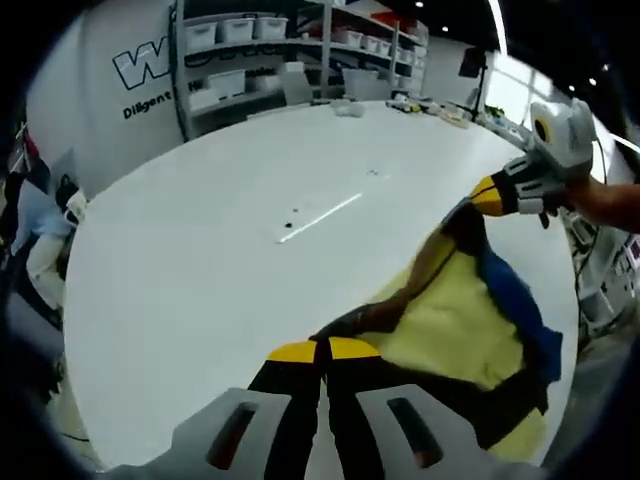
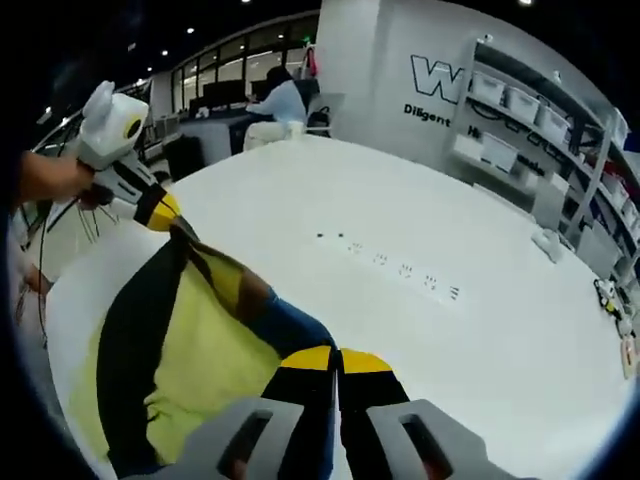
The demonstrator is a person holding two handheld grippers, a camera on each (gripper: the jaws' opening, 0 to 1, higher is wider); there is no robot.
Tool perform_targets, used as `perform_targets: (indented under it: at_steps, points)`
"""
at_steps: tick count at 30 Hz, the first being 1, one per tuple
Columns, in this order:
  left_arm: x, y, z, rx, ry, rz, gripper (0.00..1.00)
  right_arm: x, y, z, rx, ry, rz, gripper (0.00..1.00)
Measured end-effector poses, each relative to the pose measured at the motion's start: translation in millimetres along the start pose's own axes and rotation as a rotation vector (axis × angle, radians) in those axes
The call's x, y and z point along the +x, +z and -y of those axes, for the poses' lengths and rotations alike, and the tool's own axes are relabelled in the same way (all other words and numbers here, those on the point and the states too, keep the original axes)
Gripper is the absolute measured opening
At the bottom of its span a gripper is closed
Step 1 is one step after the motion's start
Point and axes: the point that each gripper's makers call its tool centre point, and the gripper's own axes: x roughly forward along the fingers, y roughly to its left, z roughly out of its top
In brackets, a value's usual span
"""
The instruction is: Fold the garment on the visible template until the final outline fits inside the template.
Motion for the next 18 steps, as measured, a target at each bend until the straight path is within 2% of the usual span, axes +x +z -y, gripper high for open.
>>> perform_targets:
  at_steps: [1,2,5,6,8,13,18]
  points:
    - [2,-0.5,-0.3,0.003,-0.002,0.001,0.00,6,1.6,3,-0.036,-0.018,0.008,0.00]
    - [4,4.1,-4.7,0.037,0.022,0.031,0.00,8,2.1,3,-0.056,-0.019,0.013,0.00]
    - [5,9.8,-6.4,0.095,0.036,0.061,0.03,10,1.8,8,-0.092,-0.053,0.015,0.00]
    - [4,15.2,-10.4,0.151,0.060,0.097,0.05,9,2.8,7,-0.082,-0.050,0.025,0.04]
    - [2,12.6,-9.5,0.120,0.054,0.097,0.11,6,5.5,8,-0.070,-0.058,0.050,0.11]
    - [-1,5.0,-14.3,0.080,0.068,0.085,0.12,1,0.3,12,-0.072,-0.054,0.042,0.09]
    - [-4,-6.8,-9.5,0.091,0.067,0.072,0.12,-11,-8.3,16,-0.065,-0.058,0.033,0.07]
